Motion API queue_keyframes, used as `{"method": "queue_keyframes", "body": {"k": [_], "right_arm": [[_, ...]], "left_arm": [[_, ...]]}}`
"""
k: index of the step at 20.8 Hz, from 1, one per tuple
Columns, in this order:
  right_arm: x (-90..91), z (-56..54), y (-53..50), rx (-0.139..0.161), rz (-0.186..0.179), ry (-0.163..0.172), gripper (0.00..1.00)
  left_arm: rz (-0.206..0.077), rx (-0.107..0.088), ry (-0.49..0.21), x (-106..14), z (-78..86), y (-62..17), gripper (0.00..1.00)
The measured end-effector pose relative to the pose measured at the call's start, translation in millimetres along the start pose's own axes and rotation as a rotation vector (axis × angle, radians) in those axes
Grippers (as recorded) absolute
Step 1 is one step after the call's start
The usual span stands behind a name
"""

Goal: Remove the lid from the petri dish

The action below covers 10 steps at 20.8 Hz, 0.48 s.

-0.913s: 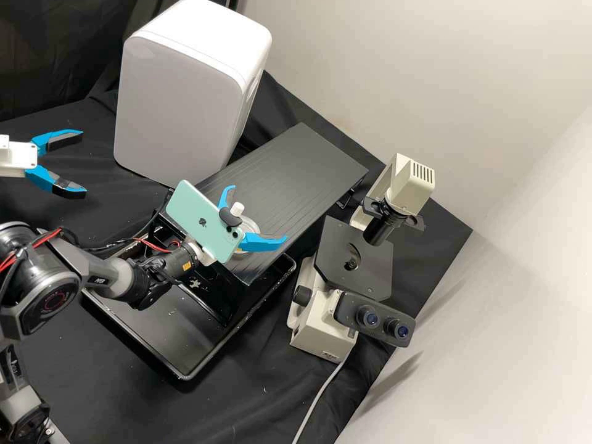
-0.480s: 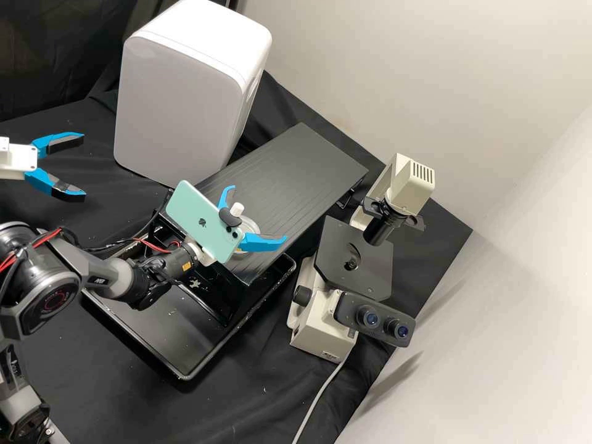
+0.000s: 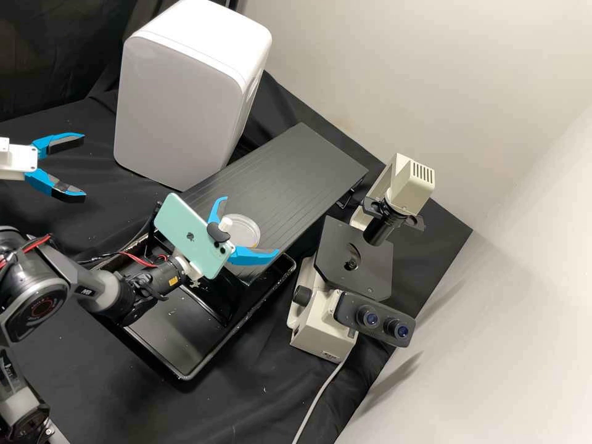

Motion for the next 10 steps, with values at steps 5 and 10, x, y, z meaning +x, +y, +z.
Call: {"method": "queue_keyframes", "body": {"k": [5,10], "right_arm": [[-4.6,2.2,-14.7,-0.001,-0.053,-0.005,1.0],[-2.7,3.8,-25.3,-0.001,-0.071,-0.006,1.0]], "left_arm": [[-0.001,-0.001,0.001,0.1,-0.2,-0.2,1.0],[-0.001,-0.001,0.001,0.1,-0.2,-0.2,1.0]]}}
